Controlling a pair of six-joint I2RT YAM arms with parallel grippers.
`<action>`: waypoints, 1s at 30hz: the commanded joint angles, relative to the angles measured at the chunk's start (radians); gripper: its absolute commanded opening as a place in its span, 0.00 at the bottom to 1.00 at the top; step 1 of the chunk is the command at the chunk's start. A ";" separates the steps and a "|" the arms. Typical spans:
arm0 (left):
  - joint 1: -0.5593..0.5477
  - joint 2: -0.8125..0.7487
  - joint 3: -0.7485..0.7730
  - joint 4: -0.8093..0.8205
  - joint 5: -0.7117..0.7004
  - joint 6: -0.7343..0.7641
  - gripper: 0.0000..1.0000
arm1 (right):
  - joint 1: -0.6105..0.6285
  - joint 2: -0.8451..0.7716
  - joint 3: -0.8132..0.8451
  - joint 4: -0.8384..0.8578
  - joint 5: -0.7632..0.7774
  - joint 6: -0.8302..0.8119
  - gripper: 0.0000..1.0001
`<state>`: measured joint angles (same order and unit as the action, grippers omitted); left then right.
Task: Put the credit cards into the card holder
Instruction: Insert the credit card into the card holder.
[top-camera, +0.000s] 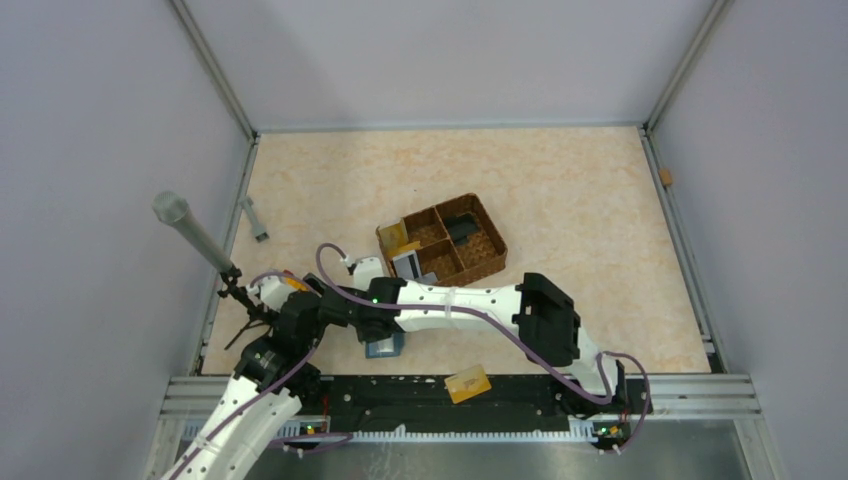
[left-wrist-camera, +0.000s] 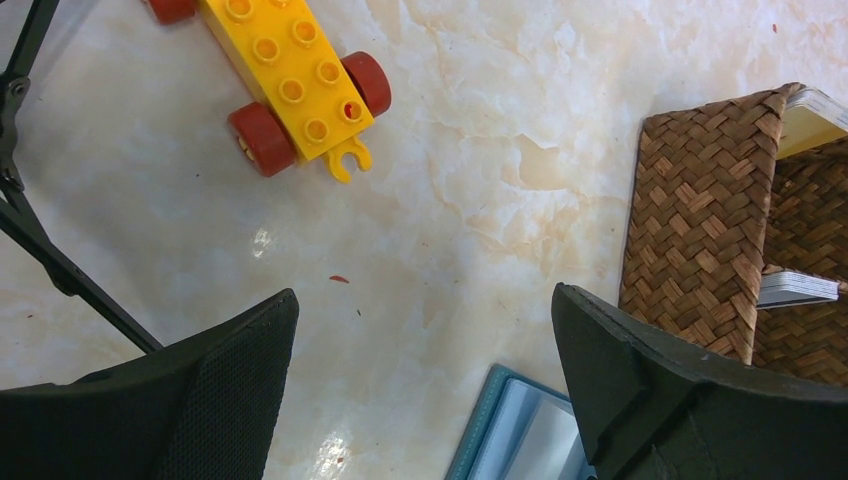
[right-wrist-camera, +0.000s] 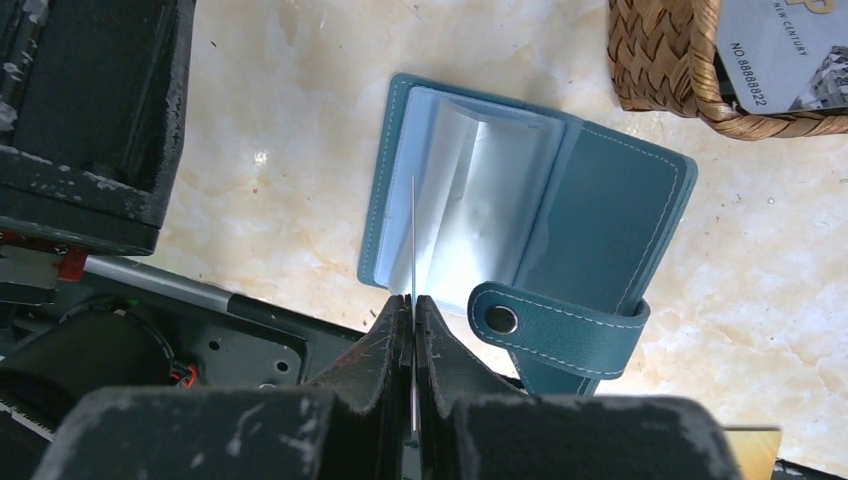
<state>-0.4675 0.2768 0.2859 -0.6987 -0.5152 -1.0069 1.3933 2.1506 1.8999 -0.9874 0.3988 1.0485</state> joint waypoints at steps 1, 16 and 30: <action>-0.031 -0.010 0.023 0.083 0.001 0.007 0.99 | -0.033 0.107 0.043 0.147 -0.014 -0.008 0.00; -0.031 -0.016 0.021 0.080 -0.002 0.007 0.99 | -0.072 0.144 0.006 0.213 -0.062 0.010 0.00; -0.031 -0.032 0.024 0.064 -0.010 0.008 0.99 | -0.092 0.197 -0.001 0.254 -0.083 0.024 0.00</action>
<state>-0.4377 0.2653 0.2672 -0.7822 -0.5095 -0.9977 1.3800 2.1910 1.8980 -0.9642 0.3309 1.0595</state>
